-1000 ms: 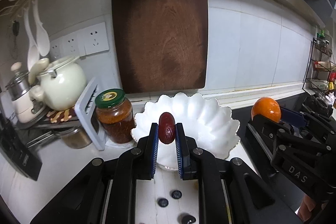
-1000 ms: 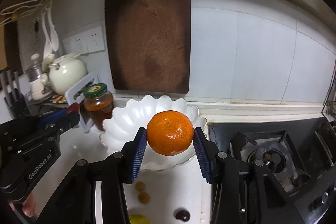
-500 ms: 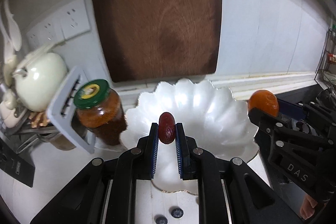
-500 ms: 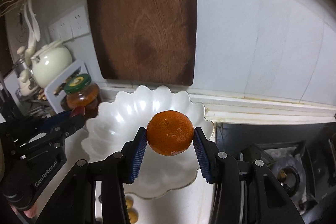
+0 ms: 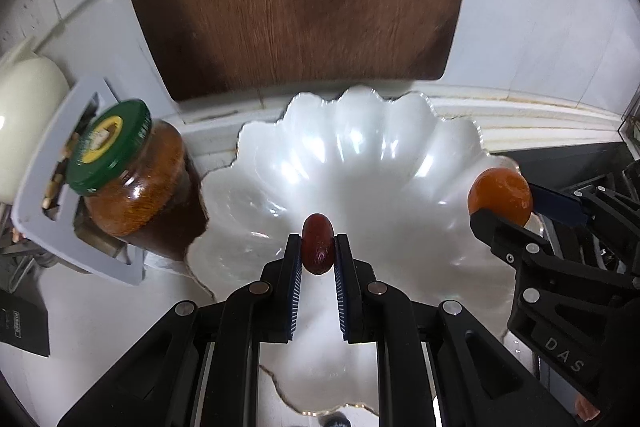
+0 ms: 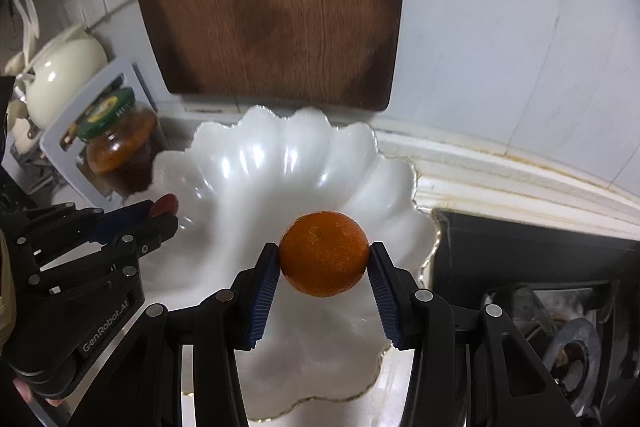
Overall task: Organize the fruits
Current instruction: 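Carry the tangerine and date into the white bowl and open both tools, then withdraw both open tools from the bowl back toward the remaining fruits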
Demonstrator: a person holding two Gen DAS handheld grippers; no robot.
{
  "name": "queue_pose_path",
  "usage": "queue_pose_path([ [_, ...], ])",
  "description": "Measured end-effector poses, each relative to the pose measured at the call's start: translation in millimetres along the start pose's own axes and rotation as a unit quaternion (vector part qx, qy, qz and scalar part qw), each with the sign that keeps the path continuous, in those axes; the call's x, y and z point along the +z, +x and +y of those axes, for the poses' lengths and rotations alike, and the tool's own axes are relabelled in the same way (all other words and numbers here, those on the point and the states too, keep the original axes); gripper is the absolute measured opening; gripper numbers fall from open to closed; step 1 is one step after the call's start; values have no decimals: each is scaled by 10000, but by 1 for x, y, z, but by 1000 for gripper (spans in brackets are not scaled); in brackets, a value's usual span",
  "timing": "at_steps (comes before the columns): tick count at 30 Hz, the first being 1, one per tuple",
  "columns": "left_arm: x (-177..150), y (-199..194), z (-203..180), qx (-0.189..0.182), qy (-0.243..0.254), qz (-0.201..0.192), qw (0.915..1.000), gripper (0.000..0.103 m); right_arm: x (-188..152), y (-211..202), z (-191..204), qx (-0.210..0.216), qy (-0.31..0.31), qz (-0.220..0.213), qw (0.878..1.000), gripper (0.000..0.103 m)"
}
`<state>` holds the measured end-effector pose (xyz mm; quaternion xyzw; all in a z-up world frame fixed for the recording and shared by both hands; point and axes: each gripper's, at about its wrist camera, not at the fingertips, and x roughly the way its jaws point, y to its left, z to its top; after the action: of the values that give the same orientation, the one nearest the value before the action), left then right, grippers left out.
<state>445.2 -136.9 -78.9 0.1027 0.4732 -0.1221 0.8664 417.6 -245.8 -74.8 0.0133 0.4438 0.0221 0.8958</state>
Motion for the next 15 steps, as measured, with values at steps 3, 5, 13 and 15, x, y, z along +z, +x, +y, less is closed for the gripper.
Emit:
queue_pose_path([
  [3,0,10,0,90,27,117,9999,18,0,13,-1,-9,11,217,9998,47],
  [5,0,15,0,104,22,164,9998,20,0,21,-2,2,36,326,9995,47],
  [13,-8,15,3,185,-7,182,9997,56,-3,21,-4,-123,-1,358,9993,62],
  [15,-10,9,5,210,-15,104,9997,59,-2,13,-5,-130,12,261,9996,62],
])
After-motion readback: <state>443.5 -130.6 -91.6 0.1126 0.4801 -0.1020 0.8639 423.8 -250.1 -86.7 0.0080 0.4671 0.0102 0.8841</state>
